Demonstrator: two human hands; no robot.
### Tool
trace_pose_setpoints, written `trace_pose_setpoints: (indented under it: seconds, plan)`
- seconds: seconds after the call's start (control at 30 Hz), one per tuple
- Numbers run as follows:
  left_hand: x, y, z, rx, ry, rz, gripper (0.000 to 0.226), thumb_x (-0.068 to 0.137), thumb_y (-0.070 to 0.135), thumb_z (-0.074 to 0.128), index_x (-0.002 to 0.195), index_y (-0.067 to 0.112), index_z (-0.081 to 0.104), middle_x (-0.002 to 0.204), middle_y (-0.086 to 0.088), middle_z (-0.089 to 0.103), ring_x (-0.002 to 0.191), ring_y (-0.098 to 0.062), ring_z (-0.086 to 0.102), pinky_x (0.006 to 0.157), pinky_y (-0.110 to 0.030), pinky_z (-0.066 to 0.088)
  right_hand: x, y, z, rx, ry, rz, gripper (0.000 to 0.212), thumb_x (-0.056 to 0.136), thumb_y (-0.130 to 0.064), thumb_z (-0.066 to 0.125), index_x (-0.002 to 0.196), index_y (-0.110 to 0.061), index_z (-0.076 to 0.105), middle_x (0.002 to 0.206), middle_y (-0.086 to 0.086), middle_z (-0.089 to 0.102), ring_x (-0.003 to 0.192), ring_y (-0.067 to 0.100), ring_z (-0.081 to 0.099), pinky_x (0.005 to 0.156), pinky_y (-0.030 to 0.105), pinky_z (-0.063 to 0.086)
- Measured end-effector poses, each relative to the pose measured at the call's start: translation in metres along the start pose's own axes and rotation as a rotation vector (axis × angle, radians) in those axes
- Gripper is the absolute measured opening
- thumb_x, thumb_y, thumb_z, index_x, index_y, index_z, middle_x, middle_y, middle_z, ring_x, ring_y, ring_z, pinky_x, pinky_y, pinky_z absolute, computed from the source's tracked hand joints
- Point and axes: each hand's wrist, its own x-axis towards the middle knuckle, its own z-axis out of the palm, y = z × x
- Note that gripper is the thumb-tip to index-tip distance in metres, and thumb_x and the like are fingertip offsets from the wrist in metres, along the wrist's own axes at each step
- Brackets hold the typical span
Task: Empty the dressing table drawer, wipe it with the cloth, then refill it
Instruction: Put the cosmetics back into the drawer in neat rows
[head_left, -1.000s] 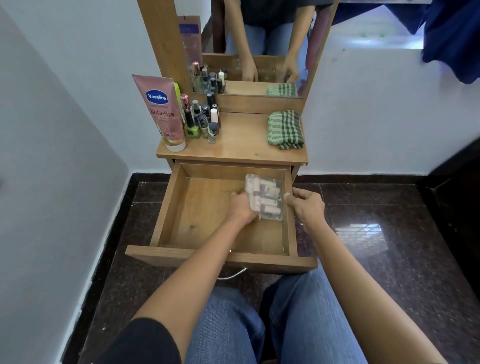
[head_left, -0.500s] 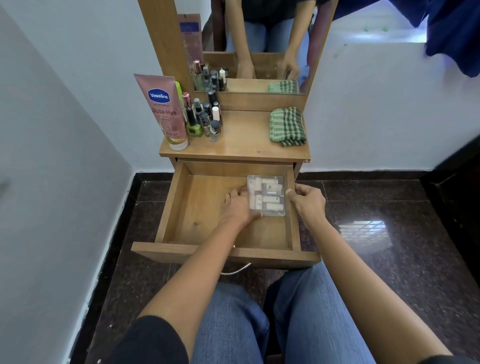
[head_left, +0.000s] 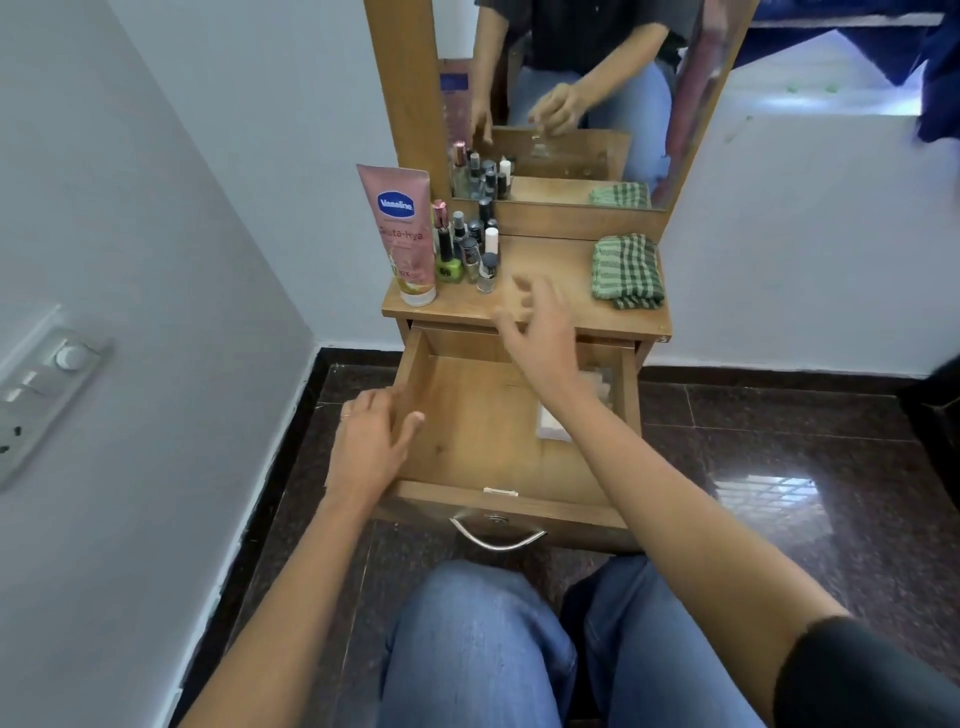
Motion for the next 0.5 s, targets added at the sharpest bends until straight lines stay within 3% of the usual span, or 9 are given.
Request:
trace_pose_setpoints:
  seconds: [0.3, 0.5]
  plan:
    - [-0.004, -0.013, 0.007, -0.019, 0.06, -0.051, 0.044, 0.099, 0.041, 0.048, 0.132, 0.013, 0.056, 0.131, -0.004, 0.058, 0.125, -0.023, 0.046, 0.094, -0.043, 0.048, 0.085, -0.055, 0.056, 0.138, 0.019, -0.029, 0.05, 0.081, -0.027, 0.075, 0.121, -0.006, 0.053, 0.119, 0.008, 0.055, 0.108, 0.018, 0.052, 0.089, 0.026, 0.045]
    - [-0.002, -0.016, 0.009, 0.013, 0.037, -0.053, 0.039, 0.098, 0.039, 0.048, 0.131, 0.02, 0.056, 0.129, -0.001, 0.06, 0.122, -0.021, 0.049, 0.091, -0.042, 0.049, 0.095, -0.057, 0.071, 0.133, -0.072, -0.048, 0.03, 0.083, -0.016, 0.071, 0.105, -0.002, 0.057, 0.105, 0.009, 0.066, 0.084, 0.009, 0.054, 0.059, 0.005, 0.038]
